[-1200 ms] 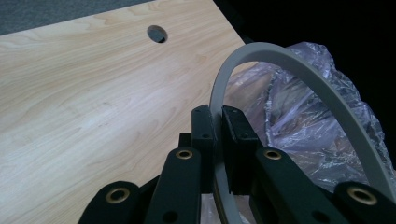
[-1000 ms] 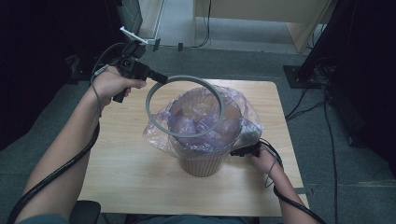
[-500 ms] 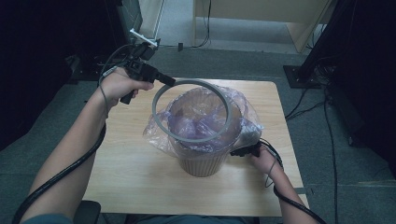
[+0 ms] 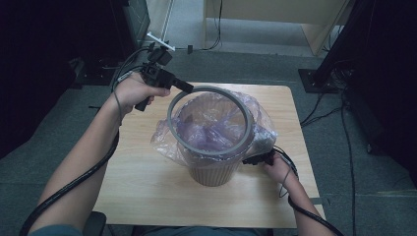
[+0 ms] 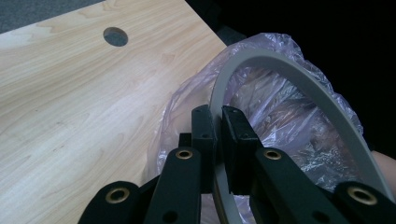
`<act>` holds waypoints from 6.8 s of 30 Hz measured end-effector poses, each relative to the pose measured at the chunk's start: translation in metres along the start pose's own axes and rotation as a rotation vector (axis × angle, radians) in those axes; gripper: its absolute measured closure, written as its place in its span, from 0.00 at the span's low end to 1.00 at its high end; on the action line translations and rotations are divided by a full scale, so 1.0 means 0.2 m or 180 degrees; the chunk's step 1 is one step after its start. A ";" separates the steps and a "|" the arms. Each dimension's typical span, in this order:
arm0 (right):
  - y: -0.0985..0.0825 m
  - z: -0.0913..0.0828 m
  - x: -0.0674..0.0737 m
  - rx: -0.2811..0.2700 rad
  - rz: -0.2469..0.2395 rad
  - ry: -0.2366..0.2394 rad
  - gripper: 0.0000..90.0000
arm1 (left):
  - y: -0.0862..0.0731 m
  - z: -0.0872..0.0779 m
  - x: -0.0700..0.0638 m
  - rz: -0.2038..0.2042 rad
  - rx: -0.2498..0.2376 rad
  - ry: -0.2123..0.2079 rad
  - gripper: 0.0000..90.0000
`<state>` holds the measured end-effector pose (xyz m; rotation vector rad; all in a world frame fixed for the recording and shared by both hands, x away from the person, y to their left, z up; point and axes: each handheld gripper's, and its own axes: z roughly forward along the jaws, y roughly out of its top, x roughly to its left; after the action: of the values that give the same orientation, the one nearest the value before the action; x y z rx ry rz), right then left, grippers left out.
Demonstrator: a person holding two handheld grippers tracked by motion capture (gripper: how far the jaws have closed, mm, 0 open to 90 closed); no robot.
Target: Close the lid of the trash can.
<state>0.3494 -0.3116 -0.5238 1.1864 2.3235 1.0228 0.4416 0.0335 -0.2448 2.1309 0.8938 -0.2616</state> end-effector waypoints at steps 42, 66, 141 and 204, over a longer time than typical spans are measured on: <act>0.00 0.00 0.00 0.0000 -0.0002 -0.0001 0.09 | -0.02 0.02 -0.01 0.0179 0.0082 -0.0045 0.86; 0.00 0.00 0.00 0.0003 0.0007 -0.0001 0.09 | 0.01 0.07 -0.06 0.0236 0.0173 0.0055 0.92; 0.00 0.00 0.00 0.0002 0.0005 -0.0004 0.09 | -0.25 -0.15 0.15 0.0277 -0.0332 0.0338 0.52; 0.00 0.00 0.00 0.0001 0.0005 -0.0006 0.09 | -0.79 0.14 0.55 -0.0119 -0.0577 0.0583 0.39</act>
<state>0.3492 -0.3114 -0.5238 1.1890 2.3217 1.0216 0.4188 0.1378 -0.4084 1.9935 1.0232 -0.0027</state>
